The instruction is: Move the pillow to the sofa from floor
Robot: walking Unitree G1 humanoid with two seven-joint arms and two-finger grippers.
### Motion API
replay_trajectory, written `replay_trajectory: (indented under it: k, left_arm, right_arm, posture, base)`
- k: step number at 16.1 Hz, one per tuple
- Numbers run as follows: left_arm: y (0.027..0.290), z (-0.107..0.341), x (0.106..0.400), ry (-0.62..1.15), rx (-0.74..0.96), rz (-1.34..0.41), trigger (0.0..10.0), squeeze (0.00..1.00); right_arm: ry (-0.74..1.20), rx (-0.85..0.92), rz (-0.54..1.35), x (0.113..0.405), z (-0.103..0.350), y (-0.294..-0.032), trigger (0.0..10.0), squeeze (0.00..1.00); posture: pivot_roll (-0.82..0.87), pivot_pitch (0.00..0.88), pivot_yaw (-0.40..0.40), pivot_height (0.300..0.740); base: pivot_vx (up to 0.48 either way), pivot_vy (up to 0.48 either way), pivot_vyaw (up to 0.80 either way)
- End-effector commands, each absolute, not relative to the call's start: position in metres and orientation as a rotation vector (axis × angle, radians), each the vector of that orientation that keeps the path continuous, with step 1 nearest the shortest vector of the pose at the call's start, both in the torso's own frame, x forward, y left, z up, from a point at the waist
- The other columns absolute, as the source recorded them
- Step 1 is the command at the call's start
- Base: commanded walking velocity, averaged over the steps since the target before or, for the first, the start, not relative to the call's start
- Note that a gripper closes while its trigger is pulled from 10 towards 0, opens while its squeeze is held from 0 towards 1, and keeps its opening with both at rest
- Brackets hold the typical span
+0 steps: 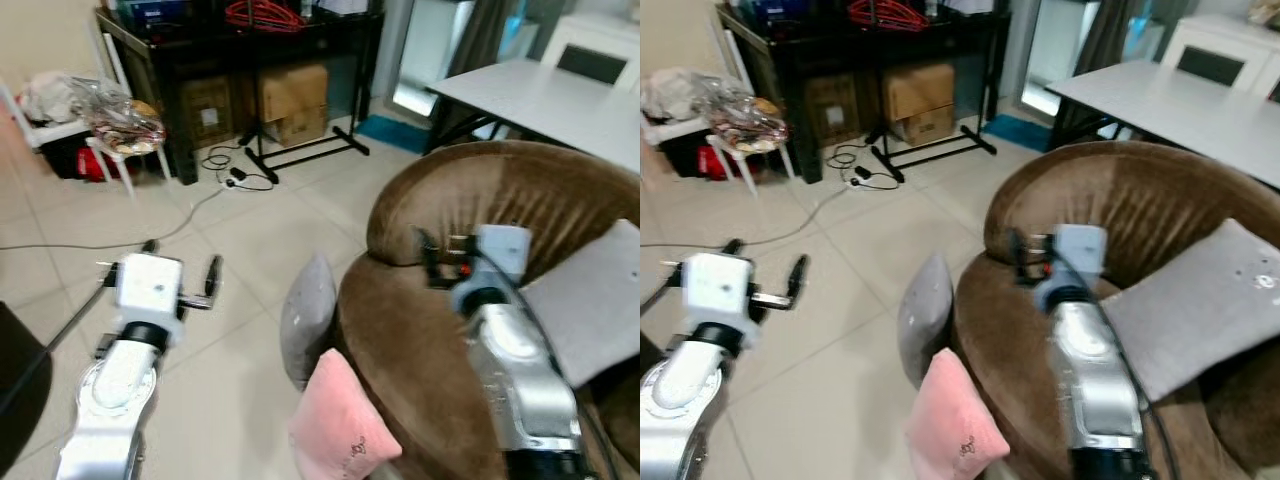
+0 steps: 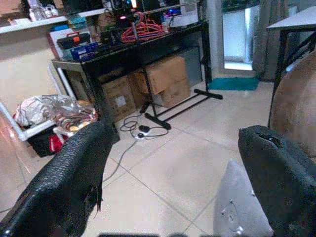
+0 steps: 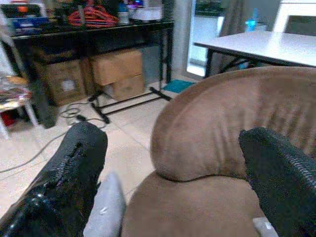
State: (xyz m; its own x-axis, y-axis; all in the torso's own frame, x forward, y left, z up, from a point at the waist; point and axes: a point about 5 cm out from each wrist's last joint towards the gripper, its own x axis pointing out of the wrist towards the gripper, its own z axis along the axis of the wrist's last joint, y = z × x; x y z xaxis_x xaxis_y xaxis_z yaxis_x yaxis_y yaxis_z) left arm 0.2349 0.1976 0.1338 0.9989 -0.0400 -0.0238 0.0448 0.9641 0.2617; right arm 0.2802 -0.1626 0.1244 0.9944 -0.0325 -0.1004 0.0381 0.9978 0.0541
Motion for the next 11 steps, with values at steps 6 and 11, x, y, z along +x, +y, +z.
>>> replay_trajectory:
  k: [6, 11]
  left_arm:
    - [0.2002, 0.1402, 0.2363, -0.009, 0.314, -0.05, 10.0, 0.86]
    - [0.1981, 0.1413, 0.2345, -0.028, 0.307, -0.047, 10.0, 0.62]
  right_arm:
    - [0.1, 0.067, 0.014, 0.2846, 0.1247, -0.1553, 10.0, 0.0]
    - [0.095, 0.08, 0.038, 0.2847, 0.1246, -0.1544, 10.0, 0.0]
  posture:
    - [-0.01, 0.0, -0.038, 0.74]
    - [-0.02, 0.0, -0.038, 0.701]
  base:
    - [0.096, 0.0, 0.0]
    - [0.0, 0.0, 0.0]
